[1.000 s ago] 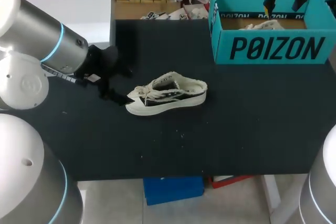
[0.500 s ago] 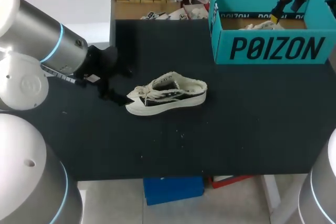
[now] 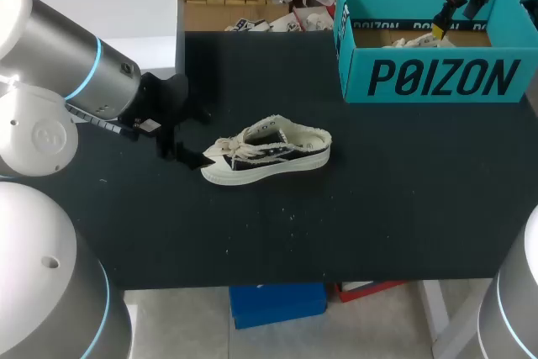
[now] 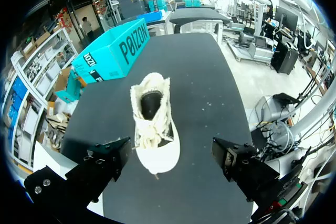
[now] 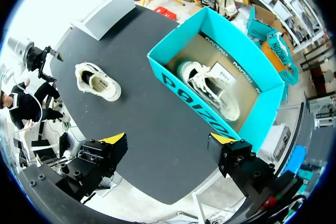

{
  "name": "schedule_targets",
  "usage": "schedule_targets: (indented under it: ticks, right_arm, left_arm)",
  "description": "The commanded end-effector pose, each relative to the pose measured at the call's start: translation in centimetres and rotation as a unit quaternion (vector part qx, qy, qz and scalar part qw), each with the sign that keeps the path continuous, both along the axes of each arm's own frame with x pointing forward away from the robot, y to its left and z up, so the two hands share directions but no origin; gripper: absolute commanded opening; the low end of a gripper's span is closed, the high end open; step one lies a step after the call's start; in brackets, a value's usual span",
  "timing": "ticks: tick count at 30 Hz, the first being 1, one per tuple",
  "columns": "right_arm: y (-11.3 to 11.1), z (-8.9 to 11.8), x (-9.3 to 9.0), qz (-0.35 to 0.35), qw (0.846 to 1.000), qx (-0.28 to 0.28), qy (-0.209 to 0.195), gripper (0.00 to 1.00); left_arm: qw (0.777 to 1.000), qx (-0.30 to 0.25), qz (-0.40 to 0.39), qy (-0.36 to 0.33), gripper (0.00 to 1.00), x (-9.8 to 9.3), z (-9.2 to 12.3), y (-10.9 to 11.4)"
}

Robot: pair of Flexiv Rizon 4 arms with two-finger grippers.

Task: Take the shoe out of the shoebox, open the shoe tongue, remove and reinsert the insole, then place the shoe into the shoebox

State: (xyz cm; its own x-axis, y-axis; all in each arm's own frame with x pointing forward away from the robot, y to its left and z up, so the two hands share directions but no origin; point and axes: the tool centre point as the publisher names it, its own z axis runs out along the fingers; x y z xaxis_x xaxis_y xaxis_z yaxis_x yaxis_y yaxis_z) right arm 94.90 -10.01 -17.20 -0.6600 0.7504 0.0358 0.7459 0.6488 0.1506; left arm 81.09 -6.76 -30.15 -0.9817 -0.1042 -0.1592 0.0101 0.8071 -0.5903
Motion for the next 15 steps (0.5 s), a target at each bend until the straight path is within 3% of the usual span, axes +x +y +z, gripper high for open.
schedule_targets:
  ticks: [1,3,5,15]
  right_arm:
    - [0.7,0.1,-1.4,0.058,0.998,0.018,-0.006,1.00]
    - [1.8,0.3,-2.6,0.134,0.990,0.042,0.020,1.00]
    - [2.5,0.3,-4.0,0.196,0.979,0.028,0.058,1.00]
    - [2.5,0.3,-4.0,0.196,0.979,0.028,0.058,1.00]
  left_arm:
    - [1.000,-0.002,-0.001,-0.002,1.00,-0.1,-0.1,0.1]
    - [1.000,-0.002,-0.001,-0.002,1.00,-0.1,-0.1,0.1]
    - [1.000,-0.002,-0.001,-0.002,1.00,-0.1,-0.1,0.1]
    - [1.000,-0.002,-0.001,-0.002,1.00,-0.1,-0.1,0.1]
